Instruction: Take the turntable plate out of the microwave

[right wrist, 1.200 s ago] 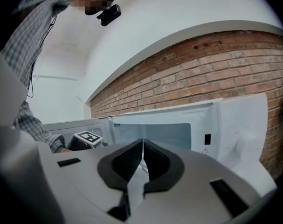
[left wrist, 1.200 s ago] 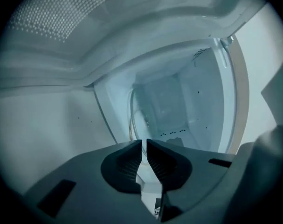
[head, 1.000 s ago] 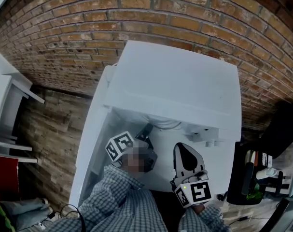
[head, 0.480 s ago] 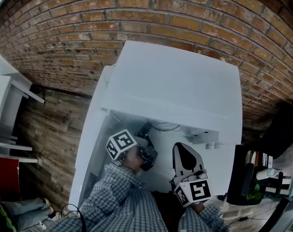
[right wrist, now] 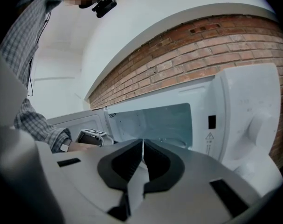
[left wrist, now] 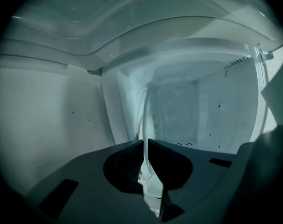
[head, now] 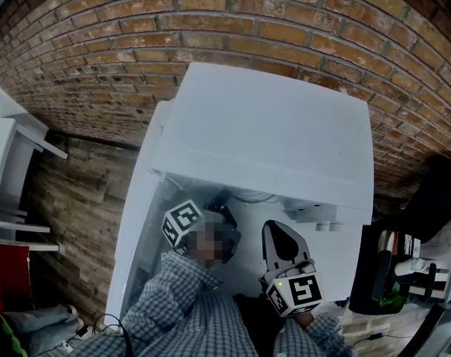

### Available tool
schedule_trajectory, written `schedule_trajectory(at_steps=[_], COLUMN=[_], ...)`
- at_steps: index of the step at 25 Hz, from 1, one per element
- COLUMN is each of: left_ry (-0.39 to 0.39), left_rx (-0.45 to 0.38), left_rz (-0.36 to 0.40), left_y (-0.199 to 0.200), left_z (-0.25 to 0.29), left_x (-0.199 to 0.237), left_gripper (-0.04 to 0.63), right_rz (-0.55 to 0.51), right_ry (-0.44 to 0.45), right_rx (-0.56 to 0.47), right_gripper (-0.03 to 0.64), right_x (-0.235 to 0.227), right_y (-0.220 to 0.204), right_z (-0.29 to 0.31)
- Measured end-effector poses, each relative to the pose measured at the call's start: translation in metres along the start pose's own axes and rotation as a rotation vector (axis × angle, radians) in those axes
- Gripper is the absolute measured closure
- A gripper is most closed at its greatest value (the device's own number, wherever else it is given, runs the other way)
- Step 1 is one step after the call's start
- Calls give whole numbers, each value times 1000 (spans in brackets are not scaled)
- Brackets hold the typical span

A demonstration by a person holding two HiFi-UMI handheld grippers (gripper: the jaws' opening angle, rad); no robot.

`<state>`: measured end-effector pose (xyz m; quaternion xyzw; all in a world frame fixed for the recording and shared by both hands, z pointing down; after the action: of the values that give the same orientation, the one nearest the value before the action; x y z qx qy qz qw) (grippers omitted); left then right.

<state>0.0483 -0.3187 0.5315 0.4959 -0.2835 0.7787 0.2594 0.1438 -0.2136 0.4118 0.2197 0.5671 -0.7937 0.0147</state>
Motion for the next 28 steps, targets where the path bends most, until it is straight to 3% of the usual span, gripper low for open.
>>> schedule_trajectory(at_steps=[3, 6, 12, 14, 17, 18, 19, 21, 28], left_ry=[-22, -42, -96, -127, -176, -181, -185, -193, -206], left_rx=[-15, -24, -31, -34, -53, -55, -56, -61, -74], left_rz=[-17, -21, -46, -46, -48, -51, -53, -65, -101], left_y=[2, 4, 4, 5, 5, 5, 6, 8, 9], left_z=[0, 0, 0, 0, -2, -3, -4, -5, -7], left_x=[-1, -2, -11, -19, -28, -30, -31, -33, -36], left_gripper=[563, 563, 565, 565, 565, 563, 565, 565, 565], right_rz=[62, 202, 656, 820, 1159, 1217, 1243, 1269, 1351], right_ry=[0, 26, 141, 138, 143, 148, 152, 169, 162], right_rx=[36, 82, 187, 168, 67, 32, 7, -26, -93], right_gripper=[594, 594, 594, 594, 592, 591, 587, 475, 466], right_x=[-4, -8, -5, -10, -24, -29, -33, -38, -46], right_y=[-11, -25, -55, -59, -59, -58, -56, -53, -51], right_z=[5, 15, 51, 61, 69, 71, 74, 80, 100])
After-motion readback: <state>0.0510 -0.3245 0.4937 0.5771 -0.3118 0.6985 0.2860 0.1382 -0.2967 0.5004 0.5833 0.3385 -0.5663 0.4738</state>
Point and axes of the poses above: the fingertips, and each gripper's own axes: z forward along the fingers, x to its left, y out of its top, the point moved 1 cm from there along -z, backward along the fingers, and after that the axes turned 9 degrees about z, right-handed, at the moved point
